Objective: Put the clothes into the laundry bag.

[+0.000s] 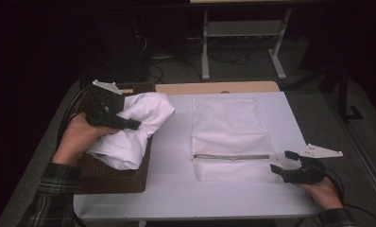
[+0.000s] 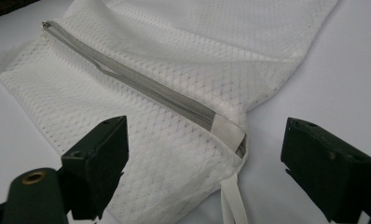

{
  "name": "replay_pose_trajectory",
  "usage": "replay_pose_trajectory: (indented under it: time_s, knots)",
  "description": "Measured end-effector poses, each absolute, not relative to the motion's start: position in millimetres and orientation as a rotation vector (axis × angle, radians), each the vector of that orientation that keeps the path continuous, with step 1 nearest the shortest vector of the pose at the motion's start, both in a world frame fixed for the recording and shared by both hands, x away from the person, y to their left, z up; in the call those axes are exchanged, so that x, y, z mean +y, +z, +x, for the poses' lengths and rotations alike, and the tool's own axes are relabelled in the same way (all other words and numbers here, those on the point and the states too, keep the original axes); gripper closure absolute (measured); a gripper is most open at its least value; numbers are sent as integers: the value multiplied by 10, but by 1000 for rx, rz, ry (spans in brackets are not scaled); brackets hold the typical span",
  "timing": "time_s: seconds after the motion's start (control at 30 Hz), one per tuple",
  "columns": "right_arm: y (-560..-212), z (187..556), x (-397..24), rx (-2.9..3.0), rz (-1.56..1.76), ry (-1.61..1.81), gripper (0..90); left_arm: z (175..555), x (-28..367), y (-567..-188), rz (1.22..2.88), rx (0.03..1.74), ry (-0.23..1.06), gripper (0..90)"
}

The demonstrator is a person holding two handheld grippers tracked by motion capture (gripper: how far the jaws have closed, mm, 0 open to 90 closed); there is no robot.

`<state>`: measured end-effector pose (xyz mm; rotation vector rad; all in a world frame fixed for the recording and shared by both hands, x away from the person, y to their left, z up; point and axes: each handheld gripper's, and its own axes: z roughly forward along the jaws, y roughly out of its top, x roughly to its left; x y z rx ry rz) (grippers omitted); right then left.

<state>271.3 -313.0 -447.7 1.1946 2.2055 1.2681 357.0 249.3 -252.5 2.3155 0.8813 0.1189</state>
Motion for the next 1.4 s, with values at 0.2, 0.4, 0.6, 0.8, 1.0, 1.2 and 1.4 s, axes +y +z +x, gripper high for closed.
replay_pose_trajectory:
  time_s: [0.2,0.4,0.6,0.8,1.0,1.2,1.4]
  knots:
    - [-4467,2709,-3130,2202,1192,1273,144,3559,2303,-2496,2311,842,104,555]
    - [-4462,2709,-3127,2203,1189,1277,144,3541,2074,-2487,2318,792,78,555]
    - [-4457,2708,-3126,2201,1185,1281,144,3518,1875,-2513,2324,754,50,555]
    - [-4453,2710,-3127,2202,1180,1282,144,3461,1692,-2548,2341,707,31,554]
    - [-4453,2711,-3124,2204,1180,1281,144,3408,1532,-2600,2355,672,9,555]
    - [-4452,2710,-3126,2203,1180,1282,144,3378,1408,-2687,2370,654,-4,555]
    - [-4450,2711,-3129,2202,1181,1283,144,3336,1304,-2775,2378,631,-18,555]
